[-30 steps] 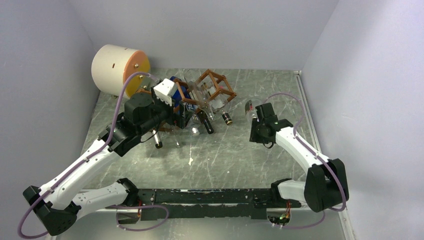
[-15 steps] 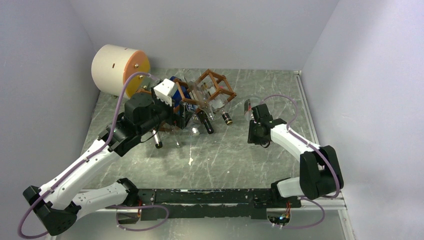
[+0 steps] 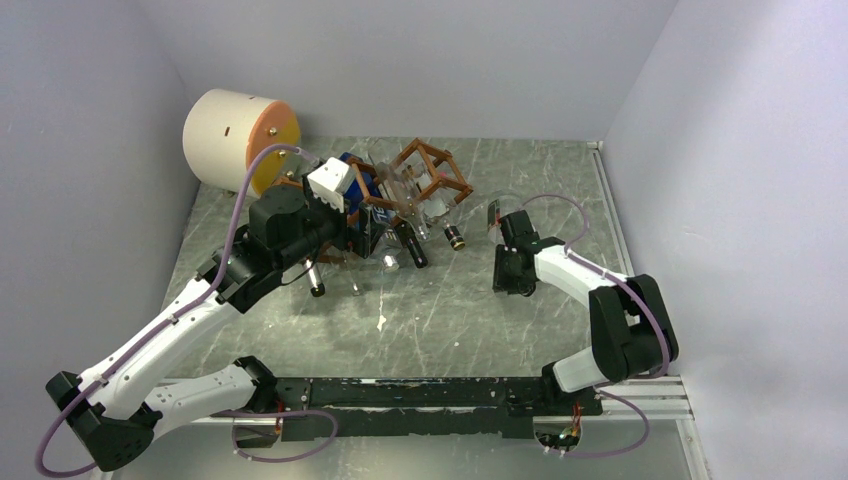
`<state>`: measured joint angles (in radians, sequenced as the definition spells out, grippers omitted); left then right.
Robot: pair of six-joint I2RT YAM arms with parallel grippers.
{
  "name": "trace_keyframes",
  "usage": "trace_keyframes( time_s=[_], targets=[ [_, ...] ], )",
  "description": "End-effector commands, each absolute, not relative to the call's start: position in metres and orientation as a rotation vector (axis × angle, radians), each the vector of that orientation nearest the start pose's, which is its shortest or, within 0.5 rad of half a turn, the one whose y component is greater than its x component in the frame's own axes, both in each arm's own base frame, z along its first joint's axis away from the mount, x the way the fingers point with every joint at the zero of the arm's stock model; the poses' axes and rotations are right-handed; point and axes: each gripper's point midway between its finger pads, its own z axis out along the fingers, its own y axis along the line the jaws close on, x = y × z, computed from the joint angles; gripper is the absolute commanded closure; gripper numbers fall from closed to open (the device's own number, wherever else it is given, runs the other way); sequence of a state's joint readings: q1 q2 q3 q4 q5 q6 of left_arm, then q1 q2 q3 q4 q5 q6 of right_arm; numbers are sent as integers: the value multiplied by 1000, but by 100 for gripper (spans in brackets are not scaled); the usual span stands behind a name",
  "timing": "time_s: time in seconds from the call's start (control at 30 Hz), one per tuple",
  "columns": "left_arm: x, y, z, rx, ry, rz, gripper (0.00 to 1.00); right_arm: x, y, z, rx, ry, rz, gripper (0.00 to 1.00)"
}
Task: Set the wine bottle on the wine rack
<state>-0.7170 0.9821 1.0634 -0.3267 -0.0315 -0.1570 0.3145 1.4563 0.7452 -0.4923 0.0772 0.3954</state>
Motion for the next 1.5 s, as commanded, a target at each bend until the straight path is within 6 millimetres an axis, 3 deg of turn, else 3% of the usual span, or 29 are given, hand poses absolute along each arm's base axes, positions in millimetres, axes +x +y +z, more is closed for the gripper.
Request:
trace_keyframes(
  time_s=[0.0,0.2,0.7,0.83,0.9,0.97,1.1,1.47],
  targets=[
    [258,-229,322,504,1763,-605,1,276,89,24,131,2694,82,57],
    [259,-229,321,506,1765,-603,1,288,90,28,136,2654,74,45],
    [259,-225,321,497,1772,-584,1,330,86,15,196,2575,1,46],
    [258,-223,321,492,1773,-580,1,327,84,9,200,2578,-9,50],
    [258,-223,321,490,1772,-580,1,325,83,6,195,2581,-11,60],
    [258,-223,321,490,1772,-579,1,325,82,6,211,2574,-16,77],
    [259,-224,321,495,1775,-576,1,331,81,20,218,2513,-2,100],
    [259,-222,327,481,1757,-573,1,352,77,98,194,2240,45,100]
  ],
)
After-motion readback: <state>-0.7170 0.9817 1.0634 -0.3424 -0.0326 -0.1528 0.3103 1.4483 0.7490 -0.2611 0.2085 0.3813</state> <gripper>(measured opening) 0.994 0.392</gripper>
